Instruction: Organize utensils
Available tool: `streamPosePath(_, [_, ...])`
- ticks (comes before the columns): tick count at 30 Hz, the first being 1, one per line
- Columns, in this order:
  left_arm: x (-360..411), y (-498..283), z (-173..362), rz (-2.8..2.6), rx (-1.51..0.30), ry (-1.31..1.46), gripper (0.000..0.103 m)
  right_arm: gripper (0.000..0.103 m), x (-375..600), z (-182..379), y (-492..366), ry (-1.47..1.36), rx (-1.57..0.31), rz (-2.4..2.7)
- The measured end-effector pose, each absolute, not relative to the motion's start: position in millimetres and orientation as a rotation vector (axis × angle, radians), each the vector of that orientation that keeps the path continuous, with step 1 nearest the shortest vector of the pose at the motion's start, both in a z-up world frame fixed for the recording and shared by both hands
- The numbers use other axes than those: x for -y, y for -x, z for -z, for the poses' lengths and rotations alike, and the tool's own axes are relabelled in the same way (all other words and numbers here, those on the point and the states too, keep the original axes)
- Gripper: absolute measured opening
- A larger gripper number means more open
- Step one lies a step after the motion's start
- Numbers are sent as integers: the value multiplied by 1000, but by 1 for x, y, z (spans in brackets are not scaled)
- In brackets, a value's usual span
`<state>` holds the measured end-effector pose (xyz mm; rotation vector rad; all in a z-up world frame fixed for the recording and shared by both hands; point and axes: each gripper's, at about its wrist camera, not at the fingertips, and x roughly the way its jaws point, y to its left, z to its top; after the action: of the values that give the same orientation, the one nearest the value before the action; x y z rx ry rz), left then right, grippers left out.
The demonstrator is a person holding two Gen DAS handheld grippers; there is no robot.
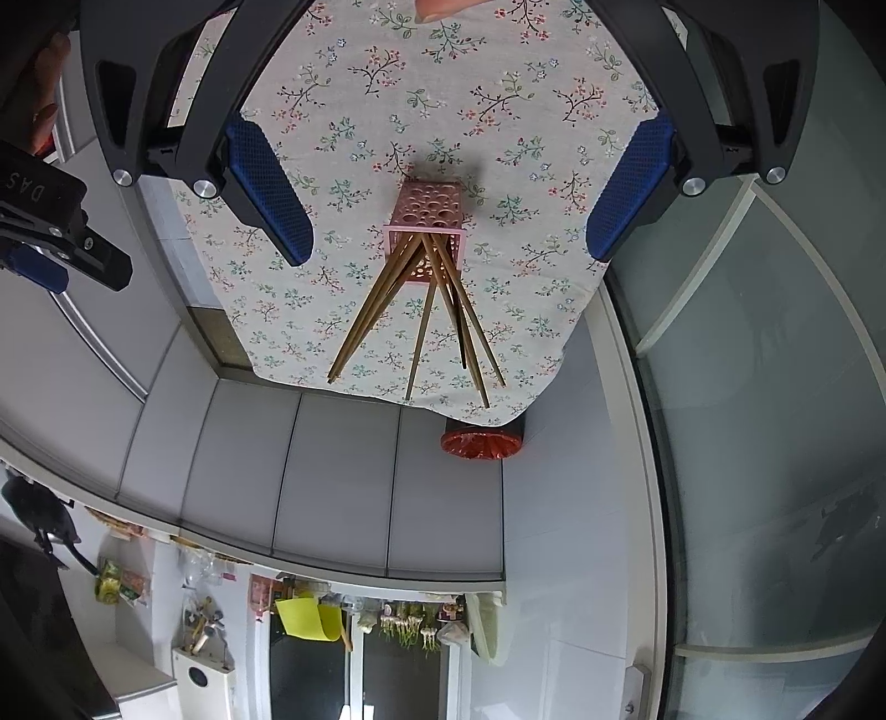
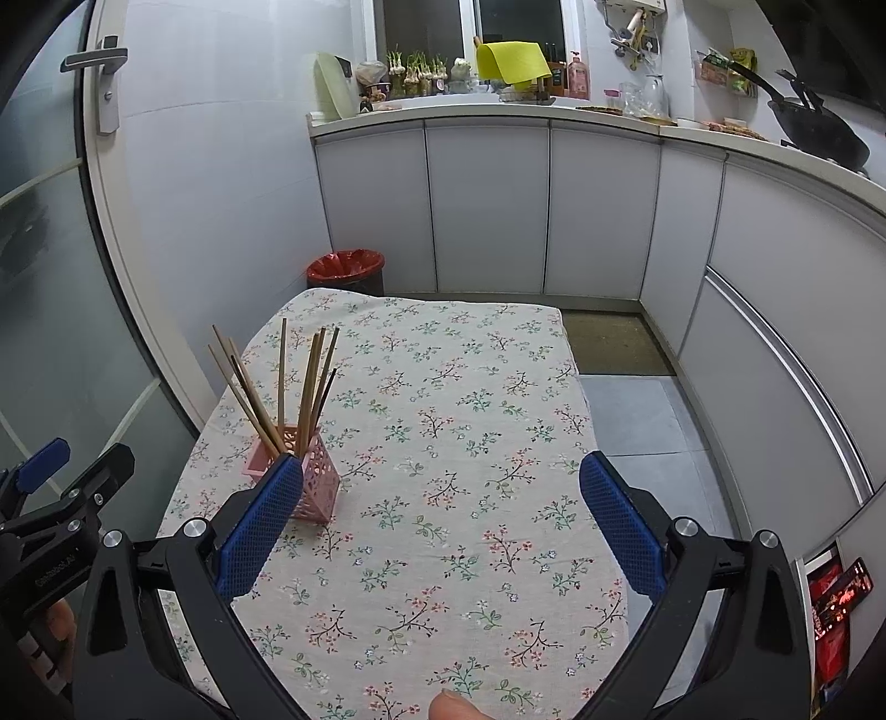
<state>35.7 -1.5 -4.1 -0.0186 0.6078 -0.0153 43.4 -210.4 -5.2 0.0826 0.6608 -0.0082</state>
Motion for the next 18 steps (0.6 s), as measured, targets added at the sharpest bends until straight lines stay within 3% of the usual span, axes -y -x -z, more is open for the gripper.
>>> streamPosePath(18, [0, -34, 3, 15, -606, 32, 96, 96, 206, 3, -42, -72, -652, 13])
